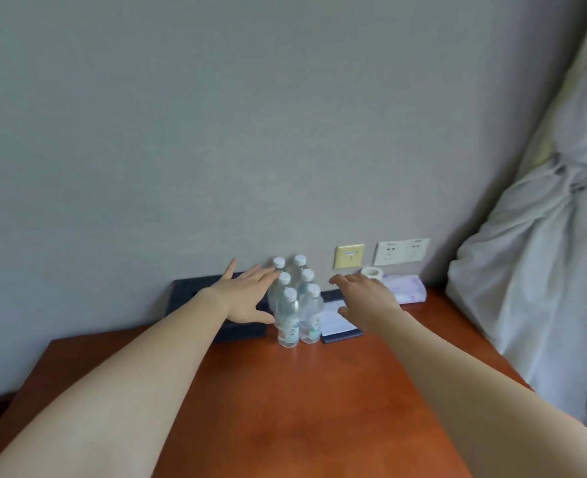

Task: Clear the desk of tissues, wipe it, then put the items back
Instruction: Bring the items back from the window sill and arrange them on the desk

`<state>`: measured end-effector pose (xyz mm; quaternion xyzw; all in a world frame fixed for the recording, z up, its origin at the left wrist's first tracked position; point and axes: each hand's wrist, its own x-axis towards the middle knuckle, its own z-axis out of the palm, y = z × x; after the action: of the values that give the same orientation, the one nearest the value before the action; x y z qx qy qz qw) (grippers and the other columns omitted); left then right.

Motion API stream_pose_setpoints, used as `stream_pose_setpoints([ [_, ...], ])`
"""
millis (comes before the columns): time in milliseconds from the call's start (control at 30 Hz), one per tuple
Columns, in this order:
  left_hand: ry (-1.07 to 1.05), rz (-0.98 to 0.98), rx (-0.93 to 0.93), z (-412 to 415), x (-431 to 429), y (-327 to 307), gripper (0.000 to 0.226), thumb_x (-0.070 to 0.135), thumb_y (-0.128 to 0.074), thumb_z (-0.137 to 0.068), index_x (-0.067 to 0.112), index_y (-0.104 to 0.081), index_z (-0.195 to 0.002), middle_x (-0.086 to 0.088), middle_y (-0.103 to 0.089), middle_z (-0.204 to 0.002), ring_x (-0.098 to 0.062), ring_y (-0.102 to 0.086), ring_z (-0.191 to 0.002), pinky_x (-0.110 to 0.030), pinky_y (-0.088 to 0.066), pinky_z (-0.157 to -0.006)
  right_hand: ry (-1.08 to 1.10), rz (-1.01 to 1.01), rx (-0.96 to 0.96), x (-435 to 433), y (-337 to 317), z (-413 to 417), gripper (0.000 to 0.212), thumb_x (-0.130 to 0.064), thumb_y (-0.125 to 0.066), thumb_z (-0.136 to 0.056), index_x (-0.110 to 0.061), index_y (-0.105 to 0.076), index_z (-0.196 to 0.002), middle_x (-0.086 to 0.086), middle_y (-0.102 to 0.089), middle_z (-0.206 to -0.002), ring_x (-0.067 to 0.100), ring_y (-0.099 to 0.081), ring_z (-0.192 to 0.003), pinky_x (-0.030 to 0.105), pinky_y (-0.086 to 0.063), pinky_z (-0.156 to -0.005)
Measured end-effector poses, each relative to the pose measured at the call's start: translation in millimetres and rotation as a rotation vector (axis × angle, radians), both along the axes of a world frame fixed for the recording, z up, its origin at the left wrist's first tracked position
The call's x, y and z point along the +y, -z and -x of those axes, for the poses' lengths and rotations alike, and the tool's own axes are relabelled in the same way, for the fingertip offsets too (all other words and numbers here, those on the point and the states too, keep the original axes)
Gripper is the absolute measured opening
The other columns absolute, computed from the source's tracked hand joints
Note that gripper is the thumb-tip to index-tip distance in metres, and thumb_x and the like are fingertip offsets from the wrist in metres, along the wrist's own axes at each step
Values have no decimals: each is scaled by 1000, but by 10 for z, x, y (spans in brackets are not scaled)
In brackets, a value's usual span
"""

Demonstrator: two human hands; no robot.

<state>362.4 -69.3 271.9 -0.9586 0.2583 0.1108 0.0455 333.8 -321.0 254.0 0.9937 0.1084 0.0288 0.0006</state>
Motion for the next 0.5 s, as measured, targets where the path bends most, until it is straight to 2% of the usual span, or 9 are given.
stream_pose_setpoints([
  [233,119,68,-68,306,-1480,-283,93,60,-49,-93,21,4,-158,4,4,-166,-13,6,-152,-57,10,-119,125,31,-76,-1356,-290,543,54,-31,-56,-92,-26,-36,-142,-2,-53,-137,21,-44,-129,36,-36,-103],
  [367,167,120,-65,554,-2314,-317,94,61,-51,-92,21,3,-158,6,3,-166,-10,-3,-151,-50,7,-121,168,33,-88,-2166,-401,914,53,-32,-56,-92,-27,-38,-141,-2,-53,-137,21,-46,-128,35,-36,-104],
  [500,224,162,-68,769,-3093,-335,94,63,-51,-91,24,1,-158,6,-1,-166,-11,-8,-151,-49,7,-121,238,51,-27,-2897,-432,1304,59,-35,-58,-92,-24,-35,-144,0,-52,-138,22,-44,-131,36,-34,-108],
])
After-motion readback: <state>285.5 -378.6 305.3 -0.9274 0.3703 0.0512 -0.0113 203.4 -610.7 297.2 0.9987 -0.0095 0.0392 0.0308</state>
